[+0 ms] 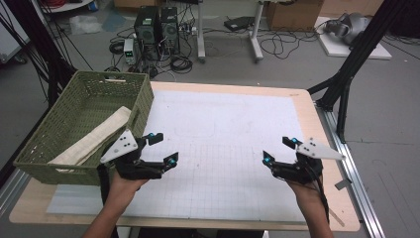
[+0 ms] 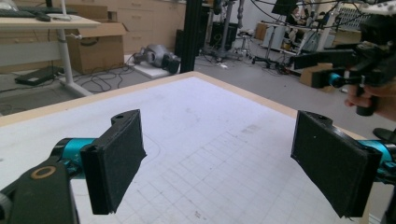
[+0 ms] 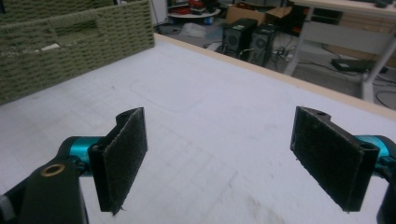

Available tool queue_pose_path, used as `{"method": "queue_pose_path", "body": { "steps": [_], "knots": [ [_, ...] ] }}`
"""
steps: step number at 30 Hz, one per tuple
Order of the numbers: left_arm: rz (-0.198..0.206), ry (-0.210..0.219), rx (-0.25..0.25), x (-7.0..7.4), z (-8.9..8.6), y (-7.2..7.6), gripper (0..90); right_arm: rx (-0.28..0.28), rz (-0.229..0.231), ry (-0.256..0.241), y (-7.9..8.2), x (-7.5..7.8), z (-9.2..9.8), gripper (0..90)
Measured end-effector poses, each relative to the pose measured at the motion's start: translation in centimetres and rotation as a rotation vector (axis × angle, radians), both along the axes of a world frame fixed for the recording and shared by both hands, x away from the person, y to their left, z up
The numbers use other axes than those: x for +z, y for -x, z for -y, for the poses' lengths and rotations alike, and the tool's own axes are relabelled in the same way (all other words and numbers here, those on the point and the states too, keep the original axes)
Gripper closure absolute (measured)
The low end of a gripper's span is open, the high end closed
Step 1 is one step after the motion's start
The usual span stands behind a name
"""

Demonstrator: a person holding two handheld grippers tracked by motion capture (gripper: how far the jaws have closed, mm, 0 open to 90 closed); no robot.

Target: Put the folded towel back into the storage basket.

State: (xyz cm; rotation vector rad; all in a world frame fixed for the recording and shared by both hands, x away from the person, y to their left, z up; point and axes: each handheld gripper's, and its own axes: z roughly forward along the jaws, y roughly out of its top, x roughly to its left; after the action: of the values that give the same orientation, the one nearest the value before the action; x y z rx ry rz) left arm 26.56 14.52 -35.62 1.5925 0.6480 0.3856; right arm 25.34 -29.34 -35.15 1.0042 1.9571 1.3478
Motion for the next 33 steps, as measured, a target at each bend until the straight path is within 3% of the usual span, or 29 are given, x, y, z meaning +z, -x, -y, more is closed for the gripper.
{"method": "queue_pose_path", "body": {
  "steps": [3,4,7,15,19,22,33],
  "knots": [
    [0.009,-0.02,-0.005,-0.6,0.7,-0.5,18.4,-0.044,-0.009,0.015,1.3,-1.0,1.2,17.1],
    [0.007,-0.017,-0.006,-0.8,0.9,-0.7,18.4,-0.059,-0.016,-0.002,1.8,-1.2,2.0,17.0],
    [0.017,-0.035,-0.01,-1.2,1.6,-1.0,18.4,-0.066,-0.004,-0.005,2.2,-1.2,2.5,16.8],
    [-0.002,-0.038,-0.024,-3.1,2.6,-1.1,18.4,-0.124,-0.013,0.005,3.2,-2.1,3.6,16.7],
    [0.0,-0.042,-0.026,-3.8,2.6,-0.7,18.4,-0.118,-0.005,-0.028,3.5,-2.8,3.8,16.4],
    [0.004,-0.063,-0.027,-3.8,2.6,-0.6,18.5,-0.12,-0.029,0.007,3.3,-3.3,3.6,16.4],
    [-0.006,-0.065,-0.015,-3.8,2.3,-0.6,18.5,-0.118,-0.032,0.012,3.4,-3.3,3.6,16.4]
  ]
}}
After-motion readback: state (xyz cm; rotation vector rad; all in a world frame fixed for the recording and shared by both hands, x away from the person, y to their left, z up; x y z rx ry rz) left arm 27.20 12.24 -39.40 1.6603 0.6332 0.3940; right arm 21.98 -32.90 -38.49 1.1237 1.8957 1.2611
